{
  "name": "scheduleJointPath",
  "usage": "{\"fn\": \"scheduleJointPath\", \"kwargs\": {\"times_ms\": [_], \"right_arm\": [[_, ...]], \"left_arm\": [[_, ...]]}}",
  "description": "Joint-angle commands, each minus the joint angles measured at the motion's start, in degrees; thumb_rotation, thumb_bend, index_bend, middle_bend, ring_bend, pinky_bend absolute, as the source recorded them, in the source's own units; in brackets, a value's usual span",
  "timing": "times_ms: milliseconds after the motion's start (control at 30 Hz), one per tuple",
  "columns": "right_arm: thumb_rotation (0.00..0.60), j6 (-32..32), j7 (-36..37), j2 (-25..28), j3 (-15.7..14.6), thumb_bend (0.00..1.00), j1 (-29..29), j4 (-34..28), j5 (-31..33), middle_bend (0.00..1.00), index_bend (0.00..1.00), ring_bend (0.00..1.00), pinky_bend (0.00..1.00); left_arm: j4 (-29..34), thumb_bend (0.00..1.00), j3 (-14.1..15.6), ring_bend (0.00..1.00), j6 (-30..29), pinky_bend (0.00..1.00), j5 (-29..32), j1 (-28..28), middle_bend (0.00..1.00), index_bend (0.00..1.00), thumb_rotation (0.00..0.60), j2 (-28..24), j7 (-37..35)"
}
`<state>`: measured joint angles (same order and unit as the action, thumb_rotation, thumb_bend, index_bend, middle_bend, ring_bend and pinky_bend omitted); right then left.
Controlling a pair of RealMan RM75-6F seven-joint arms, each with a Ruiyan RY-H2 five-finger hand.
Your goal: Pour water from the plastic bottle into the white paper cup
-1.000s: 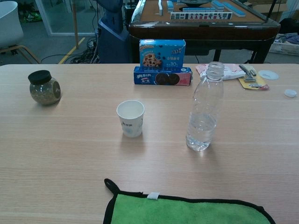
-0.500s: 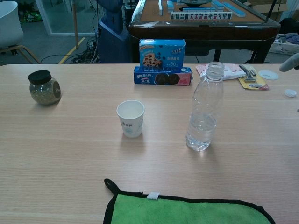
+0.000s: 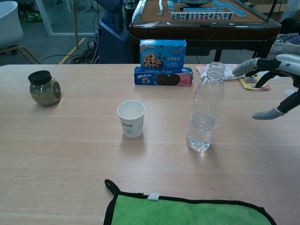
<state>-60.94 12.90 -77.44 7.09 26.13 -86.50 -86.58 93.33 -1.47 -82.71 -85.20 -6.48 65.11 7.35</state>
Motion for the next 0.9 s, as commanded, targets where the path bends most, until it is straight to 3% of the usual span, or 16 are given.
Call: {"fn": "scheduleJointPath", "kwargs": {"times_ms": [33, 900], "right_arm": [[0.600, 1.5, 0.7, -1.3, 0.2, 0.00, 1.6, 0.9, 0.1, 0.16, 0.20, 0.13, 0.27], [0.600, 9.4, 10.3, -6.6, -1.1, 0.00, 9.5, 7.4, 1.0, 0.17, 0.20, 0.13, 0.27]], "left_arm": [[-0.3, 0.20, -0.1, 0.39, -0.2, 0.53, 0.2, 0.0, 0.38, 0.47, 0.600, 0.2, 1.1], [-0.2, 0.20, -2.3, 0.40, -0.9, 0.54, 4.2, 0.7, 0.41, 0.52, 0.600, -1.6, 0.3]]}}
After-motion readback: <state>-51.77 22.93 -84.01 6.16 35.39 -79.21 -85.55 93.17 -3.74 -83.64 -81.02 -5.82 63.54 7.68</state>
